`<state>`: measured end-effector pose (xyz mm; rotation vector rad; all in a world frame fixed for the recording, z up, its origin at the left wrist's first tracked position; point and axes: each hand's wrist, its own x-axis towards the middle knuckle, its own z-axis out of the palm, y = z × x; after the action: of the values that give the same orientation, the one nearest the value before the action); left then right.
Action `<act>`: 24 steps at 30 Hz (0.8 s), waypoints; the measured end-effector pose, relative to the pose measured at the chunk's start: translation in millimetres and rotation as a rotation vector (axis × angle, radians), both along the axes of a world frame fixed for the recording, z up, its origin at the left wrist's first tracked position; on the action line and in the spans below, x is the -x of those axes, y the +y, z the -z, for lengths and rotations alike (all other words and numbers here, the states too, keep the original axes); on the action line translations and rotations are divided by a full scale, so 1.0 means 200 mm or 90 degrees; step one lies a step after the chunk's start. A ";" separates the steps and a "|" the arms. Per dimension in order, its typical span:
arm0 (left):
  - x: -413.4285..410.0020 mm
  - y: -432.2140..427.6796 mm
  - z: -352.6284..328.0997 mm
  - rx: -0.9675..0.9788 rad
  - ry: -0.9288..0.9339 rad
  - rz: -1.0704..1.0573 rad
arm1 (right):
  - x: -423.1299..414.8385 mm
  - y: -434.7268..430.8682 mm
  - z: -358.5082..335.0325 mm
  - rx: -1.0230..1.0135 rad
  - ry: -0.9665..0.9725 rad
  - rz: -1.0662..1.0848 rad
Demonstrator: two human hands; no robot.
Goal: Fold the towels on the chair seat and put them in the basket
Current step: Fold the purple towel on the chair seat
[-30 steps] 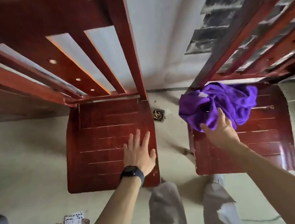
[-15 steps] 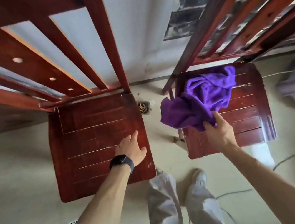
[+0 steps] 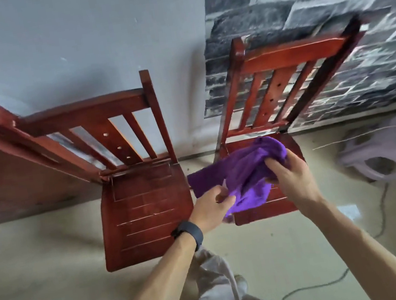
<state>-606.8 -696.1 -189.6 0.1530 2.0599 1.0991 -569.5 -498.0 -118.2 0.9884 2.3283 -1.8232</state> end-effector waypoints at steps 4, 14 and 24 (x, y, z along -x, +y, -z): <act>-0.03 -0.09 -0.27 -0.064 -0.008 -0.217 | -0.14 0.03 -0.19 -0.065 -0.002 -0.025; 0.05 -0.03 -1.16 -0.228 0.124 -0.235 | -0.41 -0.11 -0.46 -0.073 0.097 -0.047; -0.12 0.32 -1.45 -0.253 0.139 -0.214 | -0.46 -0.29 -0.75 -0.318 0.026 -0.027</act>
<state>-582.8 -632.6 100.7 0.1297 2.0796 1.7655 -477.1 -556.5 32.6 0.9288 2.8765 -1.2769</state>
